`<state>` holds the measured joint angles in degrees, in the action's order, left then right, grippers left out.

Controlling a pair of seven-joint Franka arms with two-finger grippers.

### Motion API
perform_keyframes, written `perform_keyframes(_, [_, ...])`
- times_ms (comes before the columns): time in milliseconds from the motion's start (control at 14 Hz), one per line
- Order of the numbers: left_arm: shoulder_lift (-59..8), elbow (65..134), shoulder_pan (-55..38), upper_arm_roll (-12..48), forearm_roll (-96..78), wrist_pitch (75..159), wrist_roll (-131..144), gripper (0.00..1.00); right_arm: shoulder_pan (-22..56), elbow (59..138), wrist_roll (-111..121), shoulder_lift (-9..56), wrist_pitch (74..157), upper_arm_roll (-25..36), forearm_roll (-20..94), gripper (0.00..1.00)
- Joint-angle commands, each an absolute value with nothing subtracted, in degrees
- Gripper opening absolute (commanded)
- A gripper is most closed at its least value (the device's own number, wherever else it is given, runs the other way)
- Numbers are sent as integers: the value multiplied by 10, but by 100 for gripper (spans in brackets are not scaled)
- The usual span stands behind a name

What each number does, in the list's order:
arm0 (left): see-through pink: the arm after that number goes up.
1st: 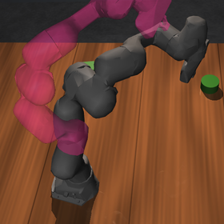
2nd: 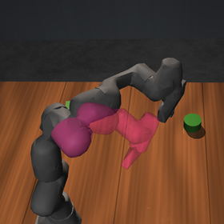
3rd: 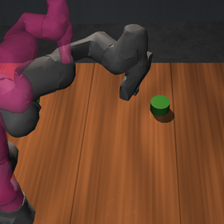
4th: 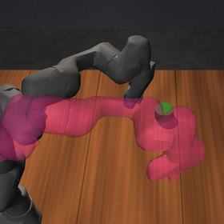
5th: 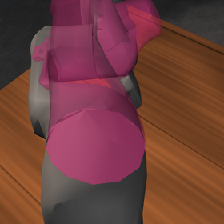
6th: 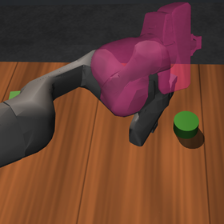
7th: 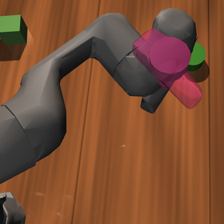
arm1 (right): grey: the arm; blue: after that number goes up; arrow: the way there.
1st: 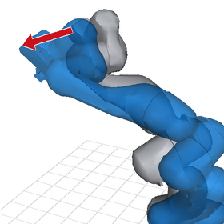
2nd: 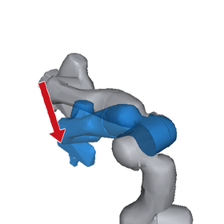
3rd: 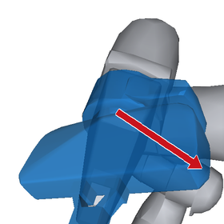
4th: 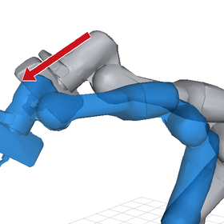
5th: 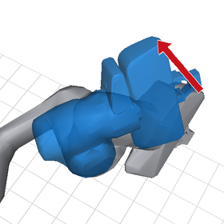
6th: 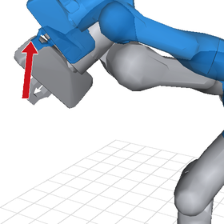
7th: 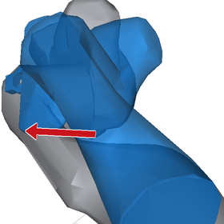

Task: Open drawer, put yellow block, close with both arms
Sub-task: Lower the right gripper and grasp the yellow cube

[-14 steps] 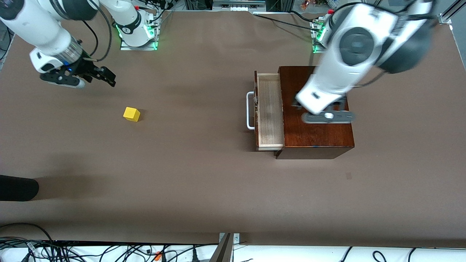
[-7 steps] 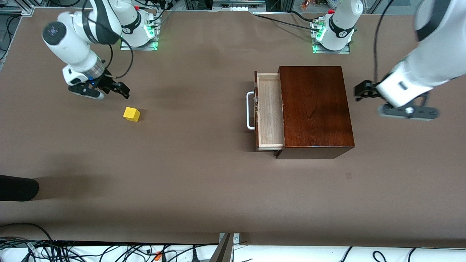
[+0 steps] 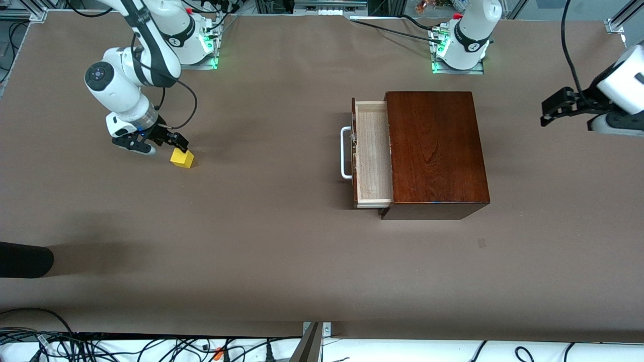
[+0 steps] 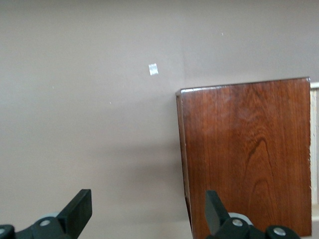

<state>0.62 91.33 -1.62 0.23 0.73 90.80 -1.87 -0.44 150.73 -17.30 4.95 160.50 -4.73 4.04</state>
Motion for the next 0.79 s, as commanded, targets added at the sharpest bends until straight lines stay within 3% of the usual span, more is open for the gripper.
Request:
perform_keyframes(0, [31,956,-2,5,-4,923,-53,100,-6,1490,-175,80,1626,-50,47,100])
perform_keyframes(500, [21,933,-1,6,0,898,-66,100,-4,1463,-170,141,1673,-52,47,100])
perform_keyframes(571, [21,933,-2,7,0,898,-66,100,-4,1457,-163,144,1672,-52,47,92])
perform_keyframes(714, [20,933,-2,7,0,898,-66,100,-4,1456,-159,149,1671,-53,46,59])
